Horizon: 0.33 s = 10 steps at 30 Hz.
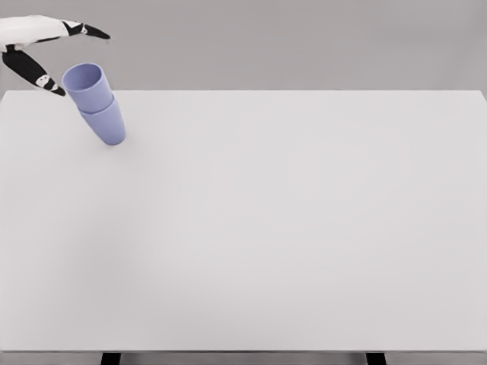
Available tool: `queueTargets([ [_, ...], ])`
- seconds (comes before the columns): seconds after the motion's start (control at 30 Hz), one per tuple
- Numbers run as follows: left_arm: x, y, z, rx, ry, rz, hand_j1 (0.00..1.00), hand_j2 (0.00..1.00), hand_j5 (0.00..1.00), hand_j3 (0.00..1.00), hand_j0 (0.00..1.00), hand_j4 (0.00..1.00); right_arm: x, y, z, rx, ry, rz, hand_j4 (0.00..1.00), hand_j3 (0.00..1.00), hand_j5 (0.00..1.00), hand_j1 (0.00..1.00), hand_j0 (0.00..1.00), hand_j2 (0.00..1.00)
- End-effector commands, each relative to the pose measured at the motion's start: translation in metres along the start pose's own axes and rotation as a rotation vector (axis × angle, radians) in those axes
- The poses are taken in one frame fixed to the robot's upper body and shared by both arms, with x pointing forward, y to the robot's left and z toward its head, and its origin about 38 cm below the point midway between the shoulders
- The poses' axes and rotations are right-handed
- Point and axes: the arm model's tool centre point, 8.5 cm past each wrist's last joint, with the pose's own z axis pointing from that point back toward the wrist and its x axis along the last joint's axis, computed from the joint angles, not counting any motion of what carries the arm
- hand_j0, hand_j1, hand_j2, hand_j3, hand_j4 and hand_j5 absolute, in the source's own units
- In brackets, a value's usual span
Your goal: Place the right cup on the left cup with left arm
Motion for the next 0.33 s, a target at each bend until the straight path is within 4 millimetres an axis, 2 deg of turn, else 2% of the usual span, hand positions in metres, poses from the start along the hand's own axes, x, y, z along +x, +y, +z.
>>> queueTargets([
  [0.0, 0.033, 0.018, 0.023, 0.054, -0.112, -0.021, 1.00, 1.00, 1.00, 1.00, 1.00, 1.00, 0.000, 0.000, 0.000, 0.000, 0.000, 0.000, 1.00, 1.00, 1.00, 1.00, 1.00, 1.00],
  [0.03, 0.055, 0.014, 0.027, 0.047, -0.190, -0.025, 1.00, 1.00, 1.00, 1.00, 1.00, 1.00, 0.000, 0.000, 0.000, 0.000, 0.000, 0.000, 1.00, 1.00, 1.00, 1.00, 1.00, 1.00],
  [0.07, 0.079, -0.011, 0.019, 0.005, -0.285, 0.002, 1.00, 1.00, 1.00, 1.00, 1.00, 1.00, 0.000, 0.000, 0.000, 0.000, 0.000, 0.000, 1.00, 1.00, 1.00, 1.00, 1.00, 1.00],
  [0.13, 0.115, -0.036, 0.017, -0.036, -0.412, 0.020, 1.00, 1.00, 1.00, 1.00, 1.00, 1.00, 0.000, 0.000, 0.000, 0.000, 0.000, 0.000, 1.00, 1.00, 1.00, 1.00, 1.00, 1.00],
  [0.23, 0.133, -0.062, 0.016, -0.051, -0.483, 0.057, 1.00, 1.00, 1.00, 1.00, 1.00, 1.00, 0.000, 0.000, 0.000, 0.000, 0.000, 0.000, 1.00, 1.00, 1.00, 1.00, 1.00, 1.00],
  [0.3, 0.133, -0.063, 0.021, -0.053, -0.481, 0.056, 1.00, 1.00, 1.00, 1.00, 1.00, 1.00, 0.000, 0.000, 0.000, 0.000, 0.000, 0.000, 1.00, 1.00, 1.00, 1.00, 1.00, 1.00],
])
